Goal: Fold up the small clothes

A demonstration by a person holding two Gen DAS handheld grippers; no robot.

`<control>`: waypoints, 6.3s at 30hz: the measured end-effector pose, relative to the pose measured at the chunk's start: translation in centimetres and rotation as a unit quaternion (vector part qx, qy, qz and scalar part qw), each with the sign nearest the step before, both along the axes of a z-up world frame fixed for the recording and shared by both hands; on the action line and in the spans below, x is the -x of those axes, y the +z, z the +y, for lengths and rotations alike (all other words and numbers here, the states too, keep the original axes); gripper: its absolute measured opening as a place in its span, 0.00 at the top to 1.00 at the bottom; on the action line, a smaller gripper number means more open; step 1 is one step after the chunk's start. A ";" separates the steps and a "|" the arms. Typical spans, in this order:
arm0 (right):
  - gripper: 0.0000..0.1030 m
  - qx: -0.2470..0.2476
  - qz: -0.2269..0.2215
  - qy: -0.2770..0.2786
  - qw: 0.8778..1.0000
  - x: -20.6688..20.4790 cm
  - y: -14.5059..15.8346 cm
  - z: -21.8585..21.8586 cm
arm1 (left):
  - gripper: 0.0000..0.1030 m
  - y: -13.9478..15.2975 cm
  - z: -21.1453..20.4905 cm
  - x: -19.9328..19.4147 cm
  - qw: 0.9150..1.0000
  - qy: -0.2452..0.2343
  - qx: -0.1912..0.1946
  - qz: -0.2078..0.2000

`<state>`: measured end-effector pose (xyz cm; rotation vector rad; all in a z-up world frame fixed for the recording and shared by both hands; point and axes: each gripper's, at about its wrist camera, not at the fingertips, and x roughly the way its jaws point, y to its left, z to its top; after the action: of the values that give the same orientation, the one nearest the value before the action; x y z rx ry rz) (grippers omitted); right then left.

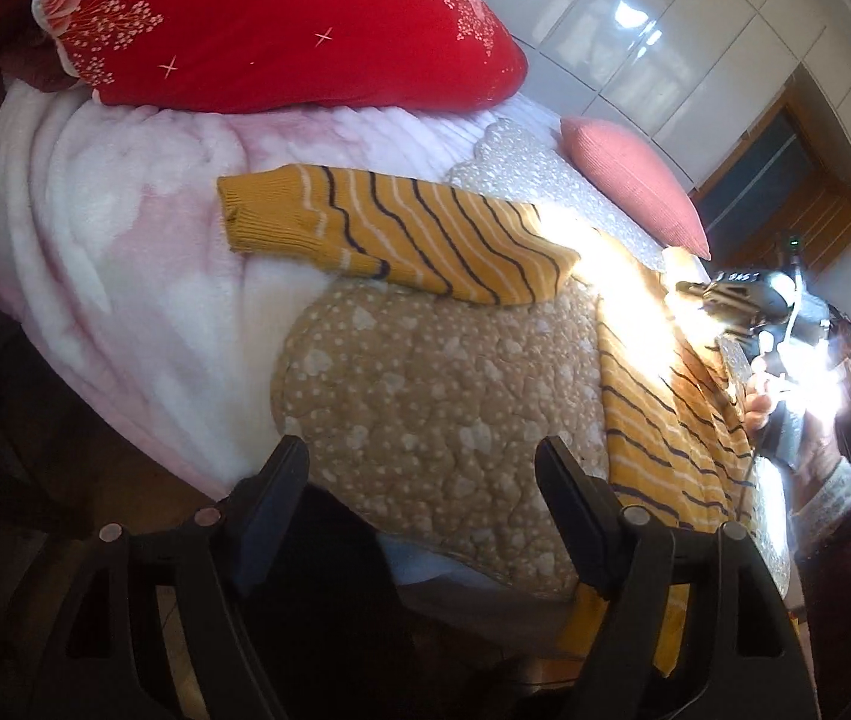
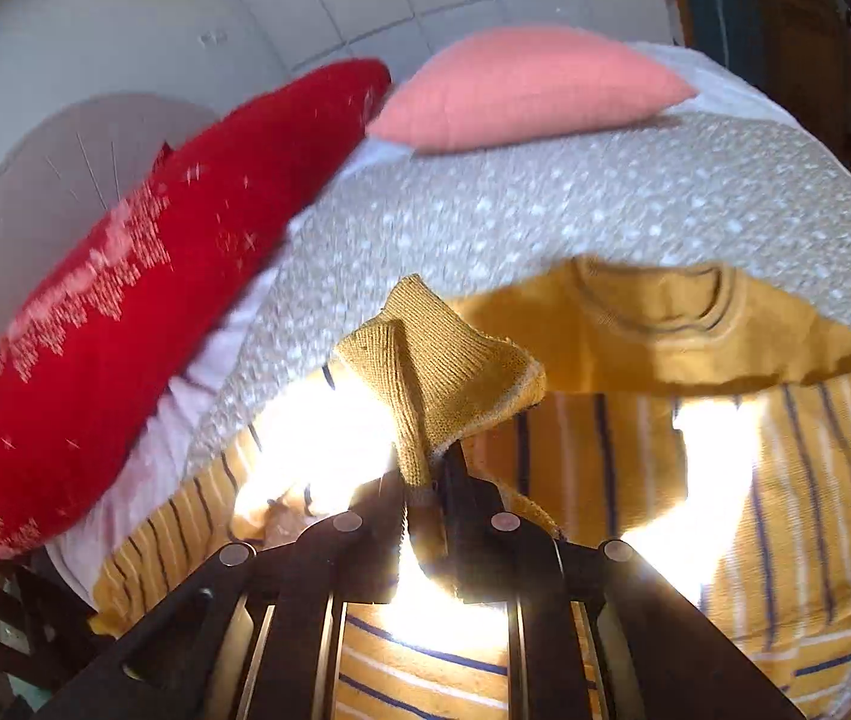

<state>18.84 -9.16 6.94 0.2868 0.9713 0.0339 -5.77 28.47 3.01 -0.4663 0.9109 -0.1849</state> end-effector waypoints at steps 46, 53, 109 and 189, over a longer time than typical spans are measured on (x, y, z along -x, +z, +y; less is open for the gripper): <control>0.26 -0.061 -0.088 -0.101 0.989 28.7 -2.1 -15.3 | 0.95 12.7 -9.3 -15.0 0.992 -0.003 -0.095 -0.080; 0.26 -0.082 -0.095 -0.131 0.983 31.8 -3.3 -17.4 | 0.95 15.7 -27.5 -16.2 0.976 -0.176 -0.076 -0.106; 0.26 -0.134 -0.061 -0.144 0.979 29.9 -5.2 -21.9 | 0.17 -1.0 -18.3 -8.2 0.982 -0.182 0.019 0.045; 0.43 -0.339 -0.027 -0.146 0.929 2.0 -4.4 -28.2 | 0.69 3.2 -29.9 -32.5 0.980 -0.172 0.082 0.057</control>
<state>16.85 -37.41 2.55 1.0617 0.8263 0.1049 26.68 -1.45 6.18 -0.4731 1.0903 -0.5569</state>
